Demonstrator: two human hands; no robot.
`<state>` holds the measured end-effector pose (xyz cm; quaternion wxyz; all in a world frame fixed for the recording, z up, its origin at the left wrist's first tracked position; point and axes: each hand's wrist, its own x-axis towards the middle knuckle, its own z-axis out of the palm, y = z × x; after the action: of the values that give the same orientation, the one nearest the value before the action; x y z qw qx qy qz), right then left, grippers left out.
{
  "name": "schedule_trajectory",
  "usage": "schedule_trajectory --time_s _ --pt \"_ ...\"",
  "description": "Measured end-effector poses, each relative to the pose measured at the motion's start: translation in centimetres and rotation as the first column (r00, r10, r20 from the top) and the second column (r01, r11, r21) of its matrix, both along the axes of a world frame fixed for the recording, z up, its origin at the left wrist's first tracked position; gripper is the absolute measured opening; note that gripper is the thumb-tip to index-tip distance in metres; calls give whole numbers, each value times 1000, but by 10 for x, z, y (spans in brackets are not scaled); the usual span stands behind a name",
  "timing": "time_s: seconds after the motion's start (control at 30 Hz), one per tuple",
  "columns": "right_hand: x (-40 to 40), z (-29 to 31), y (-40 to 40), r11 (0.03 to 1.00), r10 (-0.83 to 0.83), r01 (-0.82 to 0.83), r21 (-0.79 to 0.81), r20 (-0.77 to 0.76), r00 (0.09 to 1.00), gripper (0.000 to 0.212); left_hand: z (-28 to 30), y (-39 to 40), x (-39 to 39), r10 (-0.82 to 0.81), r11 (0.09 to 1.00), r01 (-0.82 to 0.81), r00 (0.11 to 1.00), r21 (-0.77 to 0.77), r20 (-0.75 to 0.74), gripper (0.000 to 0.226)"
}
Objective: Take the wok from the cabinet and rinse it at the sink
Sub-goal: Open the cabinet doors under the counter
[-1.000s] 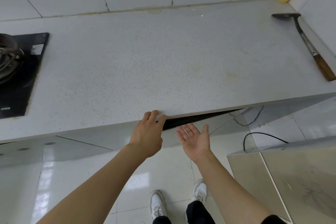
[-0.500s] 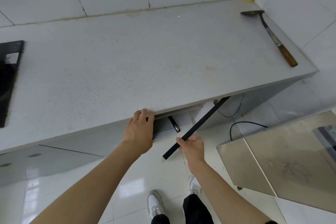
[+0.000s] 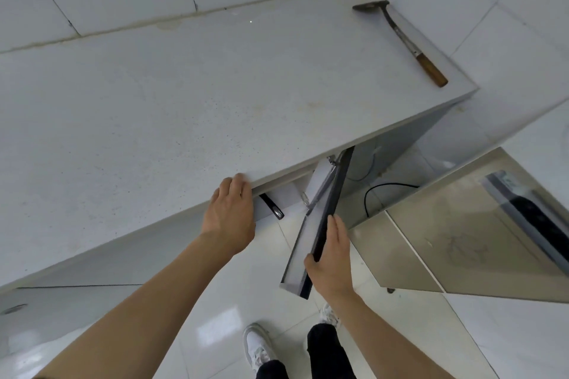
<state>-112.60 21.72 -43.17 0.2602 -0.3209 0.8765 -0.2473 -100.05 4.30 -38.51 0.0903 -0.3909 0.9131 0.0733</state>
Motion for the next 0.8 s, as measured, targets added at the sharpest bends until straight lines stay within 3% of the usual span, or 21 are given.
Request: schedule_trajectory --time_s 0.1,0.23,0.43,0.8 --pt "-11 4 11 983 158 -145 109 -125 979 82 -2 -1 -18 -39 999 39 999 18 -9 61" --pt "-30 7 20 953 259 -213 216 -215 942 79 -3 4 -33 -120 992 122 992 -31 47 66" --pt "-52 10 35 899 365 -255 356 -287 886 91 -3 10 -58 -199 979 202 977 -40 75 73" --pt "-100 6 59 779 470 -226 585 -305 828 90 -7 15 -79 -176 976 196 966 -91 188 66"
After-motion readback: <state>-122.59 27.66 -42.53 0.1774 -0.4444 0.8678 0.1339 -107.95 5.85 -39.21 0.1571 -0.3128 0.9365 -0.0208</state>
